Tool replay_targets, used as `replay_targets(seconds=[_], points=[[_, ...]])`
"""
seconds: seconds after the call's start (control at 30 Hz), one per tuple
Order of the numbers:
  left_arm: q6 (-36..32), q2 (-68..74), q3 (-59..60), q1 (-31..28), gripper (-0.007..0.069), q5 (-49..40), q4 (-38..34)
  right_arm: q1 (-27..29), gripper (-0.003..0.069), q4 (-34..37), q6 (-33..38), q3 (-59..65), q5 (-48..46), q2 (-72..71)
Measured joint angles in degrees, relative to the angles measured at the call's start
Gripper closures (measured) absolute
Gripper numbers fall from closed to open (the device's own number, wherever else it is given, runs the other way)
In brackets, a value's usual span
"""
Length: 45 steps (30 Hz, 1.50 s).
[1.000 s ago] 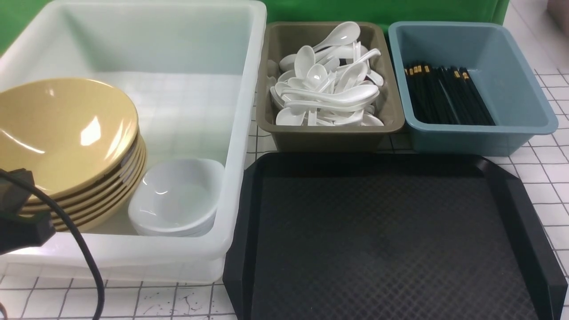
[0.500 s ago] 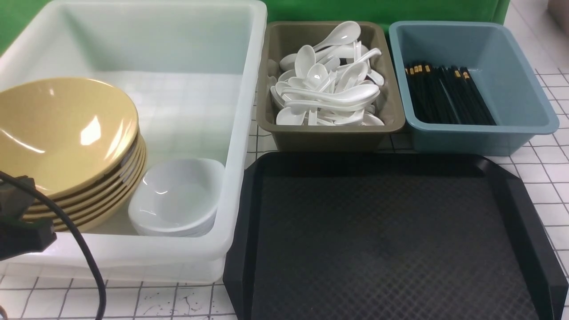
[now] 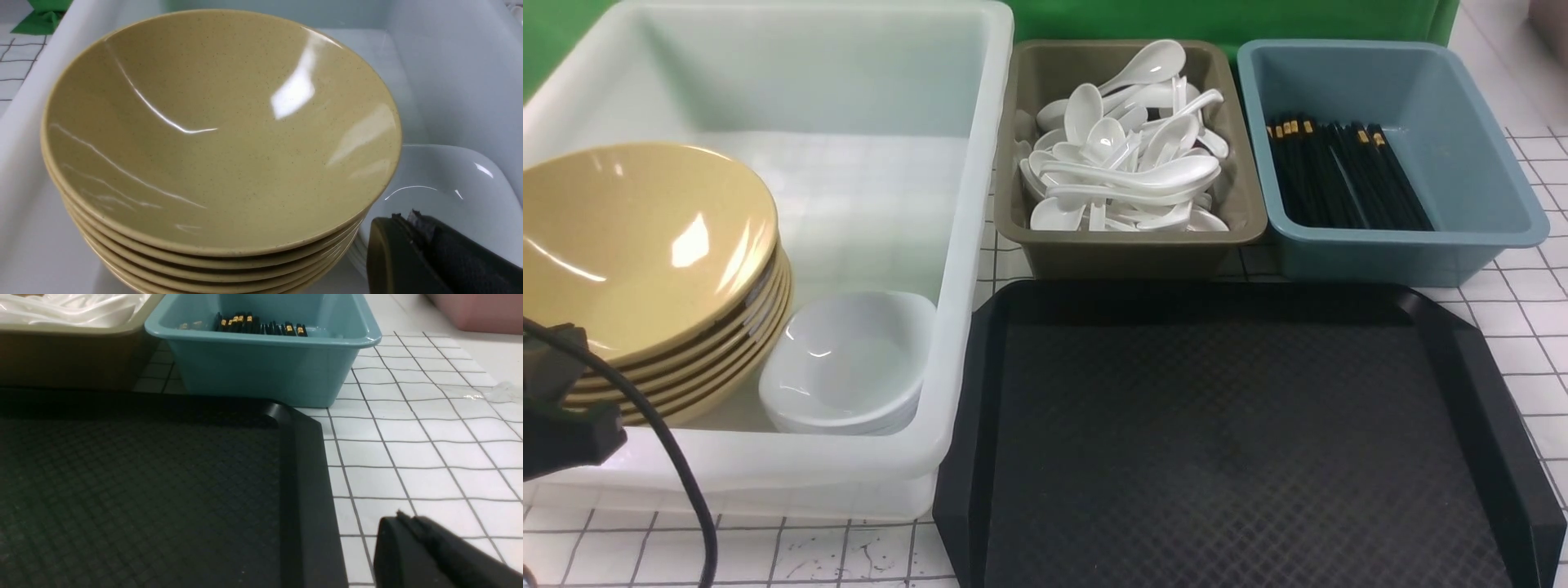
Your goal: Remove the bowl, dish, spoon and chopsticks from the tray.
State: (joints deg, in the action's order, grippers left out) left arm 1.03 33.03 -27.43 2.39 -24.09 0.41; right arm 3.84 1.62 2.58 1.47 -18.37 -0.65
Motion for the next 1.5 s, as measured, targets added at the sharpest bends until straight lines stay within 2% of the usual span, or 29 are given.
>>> replay_targets(seconds=[0.13,0.3,0.4,0.57,0.83,1.5], points=[[0.2,-8.5,5.7,0.0,0.0636,2.6,1.4,0.0,0.0612,0.0,0.0,0.0,0.0,0.0],[0.3,-25.9,15.8,-0.6,0.0636,14.9,5.5,0.0,0.0612,0.0,0.0,0.0,0.0,0.0],[0.5,-32.1,21.0,-2.4,0.0636,16.9,4.9,0.0,0.061,0.0,0.0,0.0,0.0,0.0],[2.1,-33.7,28.3,-4.8,0.0636,15.0,2.6,0.0,0.061,0.0,0.0,0.0,-0.1,0.0],[2.3,-33.8,28.9,-4.8,0.0636,5.9,0.2,0.0,0.061,0.0,0.0,0.0,-0.2,-0.1],[1.2,-33.8,28.9,-3.0,0.0636,5.7,-0.7,0.0,0.0599,0.0,0.0,0.0,-0.2,-0.1]])
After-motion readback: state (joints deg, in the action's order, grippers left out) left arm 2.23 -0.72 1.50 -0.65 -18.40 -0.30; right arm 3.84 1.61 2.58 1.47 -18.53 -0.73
